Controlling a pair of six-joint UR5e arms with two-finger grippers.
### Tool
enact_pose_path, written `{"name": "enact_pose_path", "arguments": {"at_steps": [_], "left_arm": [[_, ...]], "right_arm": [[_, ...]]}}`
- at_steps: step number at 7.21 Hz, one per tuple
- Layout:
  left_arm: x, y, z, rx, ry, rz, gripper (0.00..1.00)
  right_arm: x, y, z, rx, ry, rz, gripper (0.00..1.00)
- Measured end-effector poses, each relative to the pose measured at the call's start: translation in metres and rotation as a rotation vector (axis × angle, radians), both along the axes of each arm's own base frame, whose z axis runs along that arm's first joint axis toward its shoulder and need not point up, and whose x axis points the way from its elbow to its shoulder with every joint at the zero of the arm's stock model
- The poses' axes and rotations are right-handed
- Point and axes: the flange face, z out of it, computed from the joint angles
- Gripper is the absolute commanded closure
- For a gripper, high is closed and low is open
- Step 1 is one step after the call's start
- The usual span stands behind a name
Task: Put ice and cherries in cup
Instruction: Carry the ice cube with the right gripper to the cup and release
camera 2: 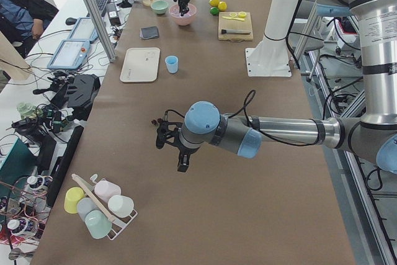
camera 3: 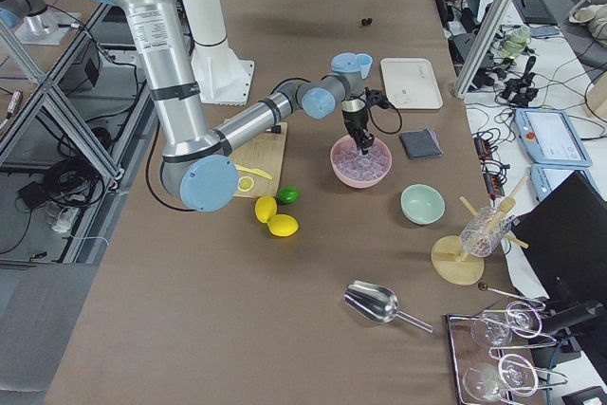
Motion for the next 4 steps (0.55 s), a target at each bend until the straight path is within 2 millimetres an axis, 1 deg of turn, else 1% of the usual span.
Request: {"name": "enact_pose_path", "arguments": {"at_steps": [1,2,3,4], "left_arm": [[0.000,0.000,0.001,-0.002,0.000,0.001,0.02],[0.001,0.000,0.002,-0.003,0.000,0.002,0.02],[0.000,0.000,0.002,-0.003,0.000,0.000,0.02],[0.000,0.000,0.003,-0.003,0.000,0.000,0.02]], "right_arm": [[-0.036,0.006,-0.056,-0.049,-0.070,0.053,0.78],[-0.069,0.016,-0.105,-0.098,-0.142,0.114,0.78],[-0.105,0.025,-0.147,-0.132,-0.190,0.171,0.78],[-0.137,0.032,-0.179,-0.152,-0.220,0.214,0.78]]}}
